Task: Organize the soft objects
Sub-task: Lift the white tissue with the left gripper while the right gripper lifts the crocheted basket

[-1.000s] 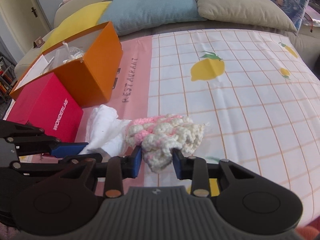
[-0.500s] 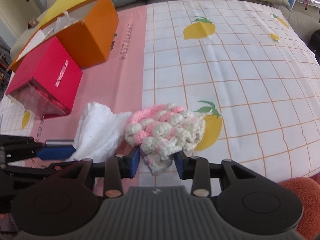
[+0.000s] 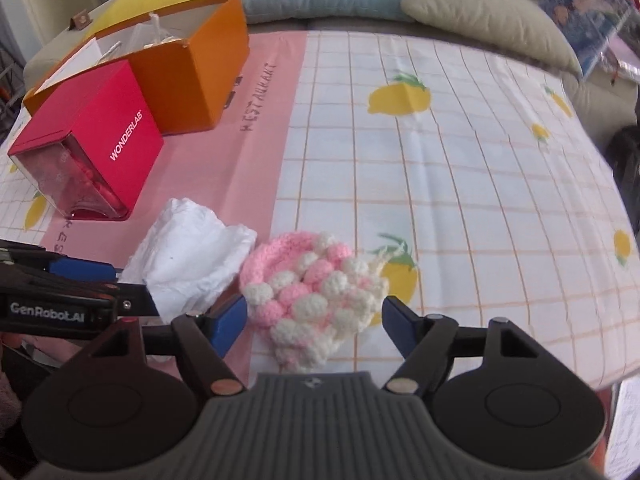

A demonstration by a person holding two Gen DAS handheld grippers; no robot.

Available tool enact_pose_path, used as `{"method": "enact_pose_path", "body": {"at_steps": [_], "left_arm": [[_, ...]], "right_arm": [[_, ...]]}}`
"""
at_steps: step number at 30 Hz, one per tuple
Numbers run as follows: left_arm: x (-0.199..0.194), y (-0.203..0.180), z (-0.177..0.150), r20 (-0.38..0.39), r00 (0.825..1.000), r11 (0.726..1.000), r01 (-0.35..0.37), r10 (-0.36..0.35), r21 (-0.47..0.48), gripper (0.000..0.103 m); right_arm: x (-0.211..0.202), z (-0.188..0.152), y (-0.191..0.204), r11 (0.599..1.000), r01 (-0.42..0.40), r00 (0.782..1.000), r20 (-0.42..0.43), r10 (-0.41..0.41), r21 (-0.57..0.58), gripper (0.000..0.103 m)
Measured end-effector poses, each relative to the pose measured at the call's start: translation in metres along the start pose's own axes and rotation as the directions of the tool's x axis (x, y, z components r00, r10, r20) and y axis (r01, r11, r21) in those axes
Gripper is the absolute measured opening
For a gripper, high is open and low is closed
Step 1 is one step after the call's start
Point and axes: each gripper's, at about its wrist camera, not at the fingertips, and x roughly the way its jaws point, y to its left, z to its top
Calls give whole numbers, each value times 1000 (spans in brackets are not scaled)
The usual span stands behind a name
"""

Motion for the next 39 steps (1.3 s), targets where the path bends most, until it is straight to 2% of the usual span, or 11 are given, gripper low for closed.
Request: {"method": "enact_pose_path", "body": {"at_steps": [3, 7, 11, 14, 17, 21, 23, 24, 25, 34, 39], "left_arm": [[9, 2, 1, -19, 1000, 1000, -22, 22, -21, 84], [13, 3, 2, -9, 999, 999, -39, 39, -17, 85], [14, -1, 1, 2, 998, 998, -66, 66, 18, 83], [14, -5, 0, 6, 997, 996, -74, 74, 47, 76], [13, -5, -1, 14, 998, 996, -57, 56, 75, 64], [13, -10, 0, 5, 1000, 995, -19, 19, 102, 40], [11, -12, -1, 11, 1000, 995, -8, 7, 102, 34], [9, -12, -1, 17, 1000, 995, -1, 0, 96, 32], [6, -11, -1, 24, 1000, 996, 8, -11, 88, 30], [-42, 0, 1, 119, 990, 997, 68, -73, 47, 29], [-78, 3, 3, 205, 973, 994, 103, -110, 46, 29]], "right_arm": [[11, 5, 10, 997, -17, 1000, 2, 17, -76, 73], [31, 5, 4, 999, -24, 998, -51, 21, -43, 74], [34, 2, 4, 999, -23, 998, -57, 21, -41, 75], [35, 0, 6, 999, -17, 998, -69, 13, -52, 75], [38, -2, 13, 995, 4, 997, -82, -12, -98, 75], [43, -4, 23, 986, 15, 994, -106, -33, -169, 75], [46, -6, 28, 979, 23, 992, -119, -48, -201, 75], [46, -7, 30, 975, 41, 991, -115, -67, -217, 72], [45, -8, 31, 972, 59, 990, -109, -86, -227, 63], [32, -3, 12, 992, 69, 995, -60, -76, -107, 32], [7, 1, 17, 993, 75, 997, 1, -75, -89, 30]]}}
